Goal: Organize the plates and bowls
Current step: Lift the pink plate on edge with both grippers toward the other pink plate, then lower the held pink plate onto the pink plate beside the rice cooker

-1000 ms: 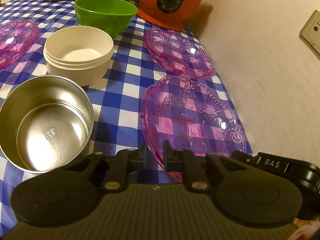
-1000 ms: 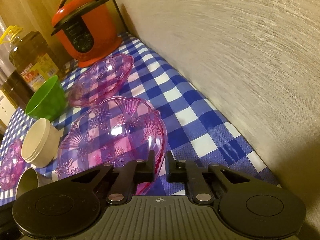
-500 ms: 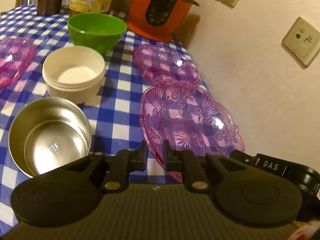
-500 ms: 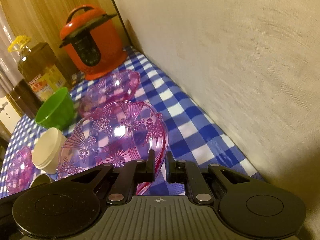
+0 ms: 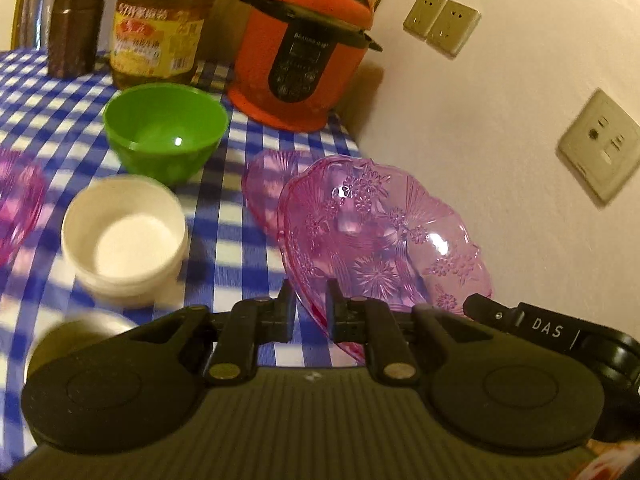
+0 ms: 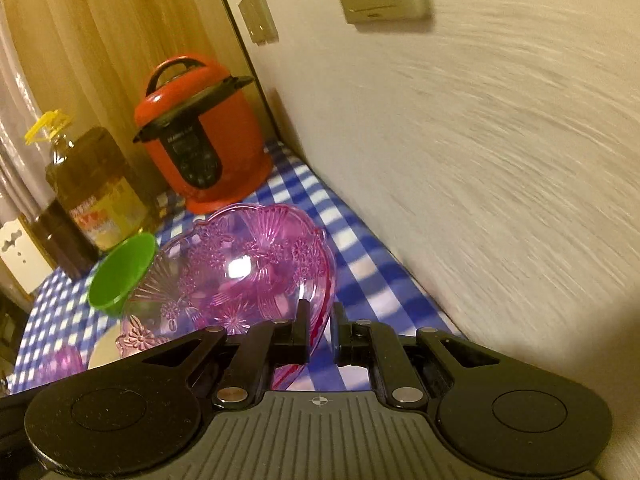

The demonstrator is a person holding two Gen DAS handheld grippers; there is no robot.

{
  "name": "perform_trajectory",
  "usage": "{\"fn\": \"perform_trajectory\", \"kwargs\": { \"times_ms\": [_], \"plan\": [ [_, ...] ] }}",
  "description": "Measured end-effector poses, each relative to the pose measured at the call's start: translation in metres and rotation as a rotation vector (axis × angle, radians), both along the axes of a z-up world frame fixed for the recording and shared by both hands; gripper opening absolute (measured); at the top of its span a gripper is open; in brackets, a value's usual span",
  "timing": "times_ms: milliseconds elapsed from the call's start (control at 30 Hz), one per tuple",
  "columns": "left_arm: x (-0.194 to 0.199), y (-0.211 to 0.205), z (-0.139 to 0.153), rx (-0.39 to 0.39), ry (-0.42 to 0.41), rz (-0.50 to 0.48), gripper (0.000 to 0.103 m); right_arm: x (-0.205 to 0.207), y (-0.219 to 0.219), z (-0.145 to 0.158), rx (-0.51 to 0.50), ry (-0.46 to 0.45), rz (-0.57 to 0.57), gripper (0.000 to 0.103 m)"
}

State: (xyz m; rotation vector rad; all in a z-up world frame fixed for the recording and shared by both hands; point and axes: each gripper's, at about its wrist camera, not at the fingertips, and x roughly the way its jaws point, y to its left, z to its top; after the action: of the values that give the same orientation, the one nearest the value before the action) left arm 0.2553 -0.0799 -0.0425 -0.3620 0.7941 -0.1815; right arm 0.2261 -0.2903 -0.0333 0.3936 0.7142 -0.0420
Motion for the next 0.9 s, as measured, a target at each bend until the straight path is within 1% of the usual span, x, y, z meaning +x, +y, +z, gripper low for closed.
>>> {"fn": "perform_trajectory", "kwargs": {
  "times_ms": [167, 367, 467, 633, 733, 900],
  "plan": [
    [0.044, 0.007, -0.003, 0.029, -0.013, -0.018, 0.013, 0.043, 0.007, -0.004, -0.010, -0.004, -0.004, 0.010],
    [0.088, 0.013, -0.024, 0.021, 0.001, -0.027, 0.014, 0.090, 0.022, -0.017, -0.059, 0.003, 0.003, 0.010],
    [0.104, 0.014, -0.034, 0.019, 0.013, -0.029, 0.014, 0.110, 0.026, -0.027, -0.078, 0.018, 0.007, 0.010],
    [0.127, 0.013, -0.042, 0.042, 0.021, -0.039, 0.014, 0.134, 0.029, -0.038, -0.099, 0.042, 0.007, 0.010],
    [0.135, 0.013, -0.048, 0.055, 0.029, -0.042, 0.014, 0.146, 0.034, -0.045, -0.129, 0.061, 0.014, 0.010],
    [0.144, 0.016, -0.062, 0.045, 0.069, -0.051, 0.015, 0.157, 0.039, -0.054, -0.160, 0.090, 0.020, 0.010]
  ]
}}
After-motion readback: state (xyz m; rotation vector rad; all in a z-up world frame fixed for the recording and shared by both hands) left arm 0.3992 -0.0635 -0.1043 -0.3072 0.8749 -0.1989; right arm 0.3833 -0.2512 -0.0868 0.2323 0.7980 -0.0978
